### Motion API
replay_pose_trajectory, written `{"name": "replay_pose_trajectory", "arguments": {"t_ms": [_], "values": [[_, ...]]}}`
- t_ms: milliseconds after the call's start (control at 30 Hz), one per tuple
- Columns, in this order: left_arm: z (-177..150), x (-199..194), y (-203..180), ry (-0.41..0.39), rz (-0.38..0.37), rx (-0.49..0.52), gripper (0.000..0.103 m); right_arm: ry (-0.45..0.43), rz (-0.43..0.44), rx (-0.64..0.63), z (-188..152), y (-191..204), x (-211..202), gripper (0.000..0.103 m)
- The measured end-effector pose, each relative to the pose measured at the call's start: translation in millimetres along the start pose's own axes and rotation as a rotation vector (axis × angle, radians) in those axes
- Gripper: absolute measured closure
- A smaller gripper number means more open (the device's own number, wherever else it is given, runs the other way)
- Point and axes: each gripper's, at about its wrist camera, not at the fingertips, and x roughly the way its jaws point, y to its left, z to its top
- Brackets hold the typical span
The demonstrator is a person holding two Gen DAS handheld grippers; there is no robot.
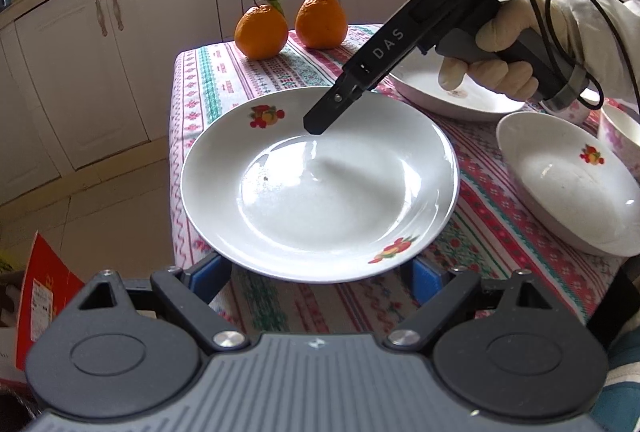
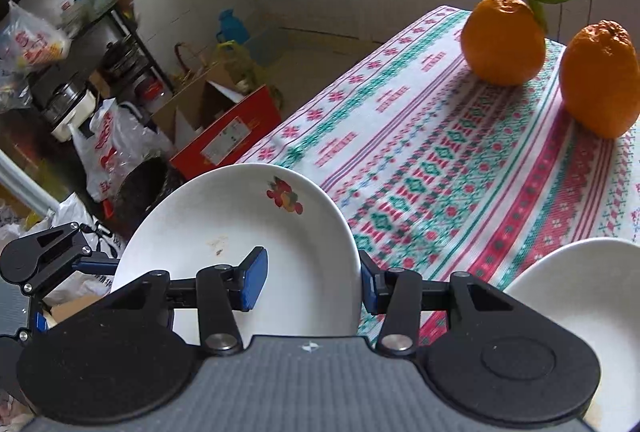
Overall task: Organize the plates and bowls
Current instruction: 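Lift the white plate off the cloth with the right gripper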
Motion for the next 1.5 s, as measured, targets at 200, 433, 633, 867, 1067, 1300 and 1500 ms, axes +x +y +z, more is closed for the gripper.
{"name": "replay_pose_trajectory", "arguments": {"t_ms": [200,433,633,867,1067,1300,1500], "values": [[3.7,4.5,3.0,0.001,0.005,0.022,0.012,-0.008,-0.012,0.011,3.6,-5.7,2.1,0.050],[2.5,5.0,3.7,-0.003,0.001,0.023,0.012,-0.016,-0.021,0.009,1.9,-5.9,1.7,0.049],[1.1,2.9,2.9,-0.005,0.006,0.015,0.011,-0.021,-0.025,0.000,2.0,0.2,-0.6,0.022],[-5.5,-14.5,-1.2,-0.012,0.021,0.001,0.010,-0.062,-0.057,-0.012,-7.0,10.1,-27.1,0.010],[-11.0,-44.1,-19.5,-0.063,0.022,-0.008,0.010,-0.115,-0.086,-0.028,-27.8,28.4,-68.5,0.005],[-16.8,-74.2,-49.1,-0.131,0.010,-0.013,0.009,-0.230,-0.157,-0.027,-75.5,50.8,-127.8,0.000],[-23.4,-78.7,-76.0,-0.146,-0.045,-0.003,0.009,-0.248,-0.254,-0.019,-127.3,58.6,-159.7,0.000]]}}
